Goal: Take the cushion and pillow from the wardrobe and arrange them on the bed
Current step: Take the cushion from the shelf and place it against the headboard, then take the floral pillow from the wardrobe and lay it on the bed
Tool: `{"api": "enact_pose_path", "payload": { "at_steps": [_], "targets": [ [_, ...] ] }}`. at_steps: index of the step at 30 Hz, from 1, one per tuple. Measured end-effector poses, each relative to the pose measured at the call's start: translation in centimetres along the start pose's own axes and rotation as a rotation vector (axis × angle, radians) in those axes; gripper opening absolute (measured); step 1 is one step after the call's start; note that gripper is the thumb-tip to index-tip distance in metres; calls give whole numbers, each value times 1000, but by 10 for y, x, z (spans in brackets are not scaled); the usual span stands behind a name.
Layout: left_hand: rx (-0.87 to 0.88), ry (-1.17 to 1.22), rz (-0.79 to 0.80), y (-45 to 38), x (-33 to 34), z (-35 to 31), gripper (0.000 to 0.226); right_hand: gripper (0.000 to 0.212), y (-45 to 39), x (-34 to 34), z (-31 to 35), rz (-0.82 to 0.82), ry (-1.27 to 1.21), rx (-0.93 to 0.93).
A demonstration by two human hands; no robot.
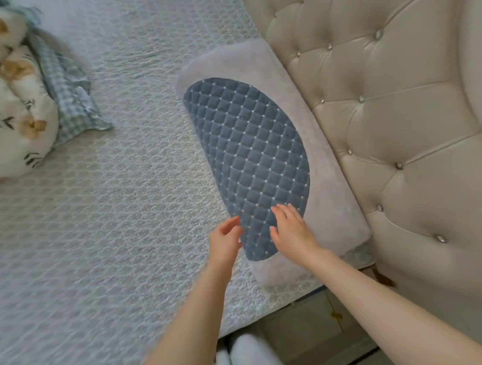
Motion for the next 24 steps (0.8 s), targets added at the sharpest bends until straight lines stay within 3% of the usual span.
{"api": "enact_pose_path", "payload": {
  "at_steps": [7, 16, 24],
  "targets": [
    [173, -125, -152, 97, -115, 15, 24, 46, 65, 35, 128, -26, -8, -217],
    [230, -134, -420, 289, -317, 98, 29, 33, 171, 129, 368, -46, 68, -608],
    [251, 62, -832, 473, -451, 204, 25, 37, 246, 265, 528, 173, 235, -801]
  ]
}}
Point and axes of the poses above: each hand's wrist, its own y-axis away from the middle knuckle, its own x-axis out of the palm, z = x × y, the point moved 8 cm from there along -y, towards the middle knuckle, and after that the axes turned 11 degrees about z, right-handed, at the moved point
